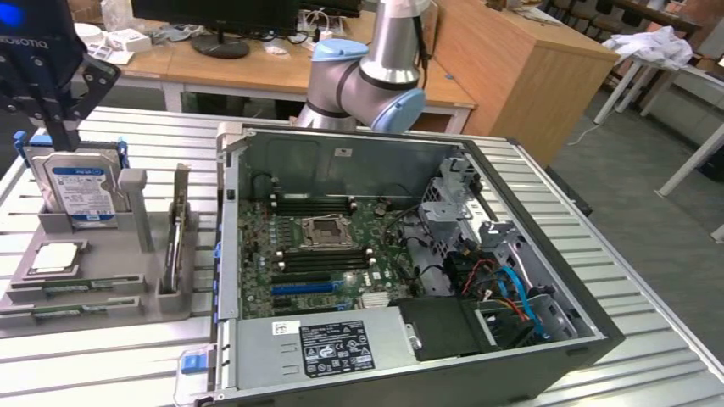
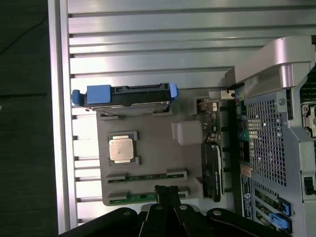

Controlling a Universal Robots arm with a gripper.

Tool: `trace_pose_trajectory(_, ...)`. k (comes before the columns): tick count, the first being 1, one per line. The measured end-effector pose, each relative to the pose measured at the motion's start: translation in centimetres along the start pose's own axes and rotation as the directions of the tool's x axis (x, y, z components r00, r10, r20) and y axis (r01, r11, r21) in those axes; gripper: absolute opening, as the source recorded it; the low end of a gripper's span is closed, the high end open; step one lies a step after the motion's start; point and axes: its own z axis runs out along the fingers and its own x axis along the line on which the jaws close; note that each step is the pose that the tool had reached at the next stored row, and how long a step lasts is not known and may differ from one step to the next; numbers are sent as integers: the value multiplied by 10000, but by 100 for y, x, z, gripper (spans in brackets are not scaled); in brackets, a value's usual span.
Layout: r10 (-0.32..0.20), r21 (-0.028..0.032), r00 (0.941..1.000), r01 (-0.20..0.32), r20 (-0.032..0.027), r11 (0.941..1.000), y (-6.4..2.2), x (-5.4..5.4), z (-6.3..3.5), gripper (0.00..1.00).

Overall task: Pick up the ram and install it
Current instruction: 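Reach for the ram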

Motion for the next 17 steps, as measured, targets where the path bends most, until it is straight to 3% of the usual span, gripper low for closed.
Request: trace_pose_trajectory(17,-120,-2,9999,120,-6,9999,0,6,0,11)
